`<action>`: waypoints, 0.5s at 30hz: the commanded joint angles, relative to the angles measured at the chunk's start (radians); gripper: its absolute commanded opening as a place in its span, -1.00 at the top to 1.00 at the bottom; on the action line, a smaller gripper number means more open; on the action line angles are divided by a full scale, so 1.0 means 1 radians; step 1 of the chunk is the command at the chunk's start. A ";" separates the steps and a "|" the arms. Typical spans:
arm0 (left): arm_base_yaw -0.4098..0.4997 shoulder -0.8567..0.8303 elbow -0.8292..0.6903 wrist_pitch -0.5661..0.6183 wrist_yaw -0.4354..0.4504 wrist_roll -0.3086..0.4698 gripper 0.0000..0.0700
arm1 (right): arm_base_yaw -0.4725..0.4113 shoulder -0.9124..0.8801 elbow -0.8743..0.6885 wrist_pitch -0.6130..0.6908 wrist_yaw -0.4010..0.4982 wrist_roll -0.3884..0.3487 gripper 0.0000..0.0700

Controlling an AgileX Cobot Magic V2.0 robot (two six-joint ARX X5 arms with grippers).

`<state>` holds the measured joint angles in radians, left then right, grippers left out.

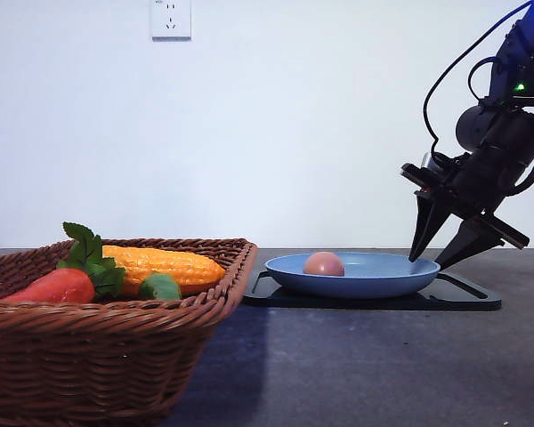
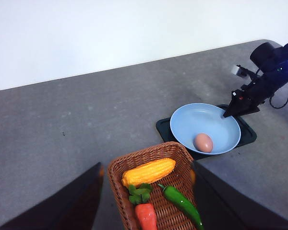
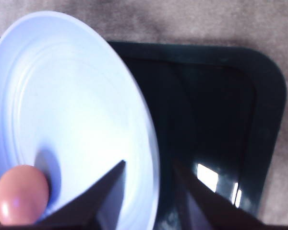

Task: Transfer egg from basket to plate and serve

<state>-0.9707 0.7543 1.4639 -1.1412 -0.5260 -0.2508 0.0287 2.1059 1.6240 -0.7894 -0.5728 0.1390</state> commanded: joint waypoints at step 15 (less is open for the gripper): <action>0.006 0.219 0.017 0.112 -0.053 0.118 0.89 | -0.005 -0.299 0.122 -0.287 0.073 -0.110 0.98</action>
<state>-0.9586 0.9541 1.4639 -1.0450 -0.5717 -0.1773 0.0083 1.8167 1.7203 -1.0724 -0.5043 0.0605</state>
